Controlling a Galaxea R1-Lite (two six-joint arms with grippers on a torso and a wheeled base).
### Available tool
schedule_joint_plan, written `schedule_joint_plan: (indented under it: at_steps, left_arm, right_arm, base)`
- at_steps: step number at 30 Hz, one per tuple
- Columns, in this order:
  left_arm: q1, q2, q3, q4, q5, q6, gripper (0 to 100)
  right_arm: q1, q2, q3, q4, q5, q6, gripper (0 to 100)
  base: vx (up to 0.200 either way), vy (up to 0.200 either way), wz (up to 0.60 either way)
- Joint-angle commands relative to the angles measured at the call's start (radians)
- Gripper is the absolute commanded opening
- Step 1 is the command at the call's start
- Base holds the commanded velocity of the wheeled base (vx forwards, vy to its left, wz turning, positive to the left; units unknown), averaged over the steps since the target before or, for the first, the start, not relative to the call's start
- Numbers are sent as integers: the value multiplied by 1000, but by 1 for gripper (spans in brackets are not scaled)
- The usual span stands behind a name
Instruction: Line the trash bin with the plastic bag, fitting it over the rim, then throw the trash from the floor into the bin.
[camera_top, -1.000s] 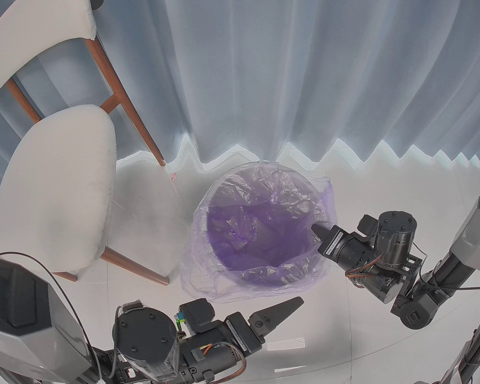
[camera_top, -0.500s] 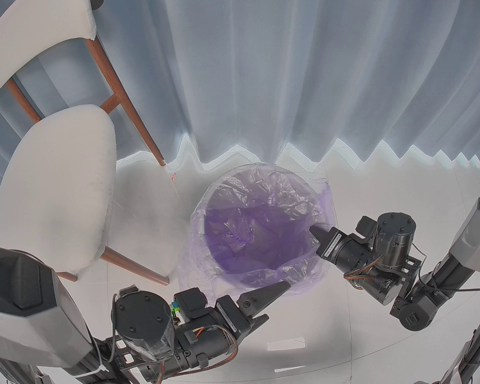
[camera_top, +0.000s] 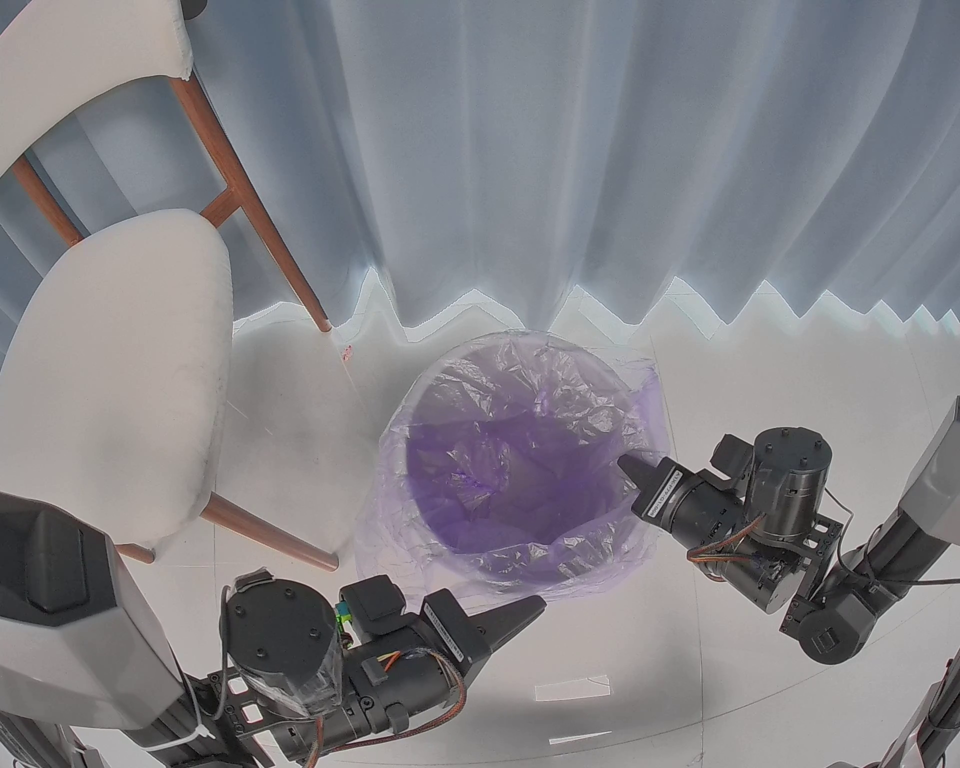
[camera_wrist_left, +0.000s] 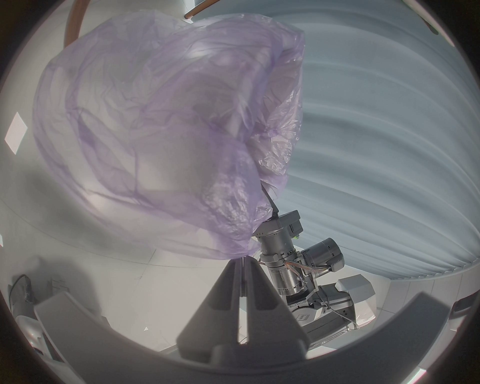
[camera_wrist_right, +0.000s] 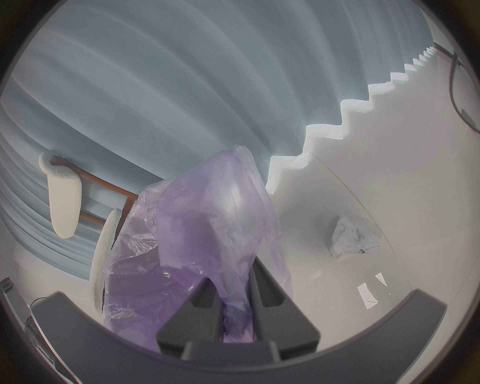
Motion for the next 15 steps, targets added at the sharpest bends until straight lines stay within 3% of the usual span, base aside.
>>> schedule_joint_plan:
  at_steps: [1, 15]
  left_arm:
    - [1, -5, 12, -1, -1, 1, 0]
    - [-27, -4, 70, -1, 0, 18, 0]
  right_arm:
    - [0, 2, 2, -1, 0, 0, 0]
    - [-7, 1, -12, -1, 4, 31, 0]
  base:
    - [0, 0, 0]
    - [0, 0, 0]
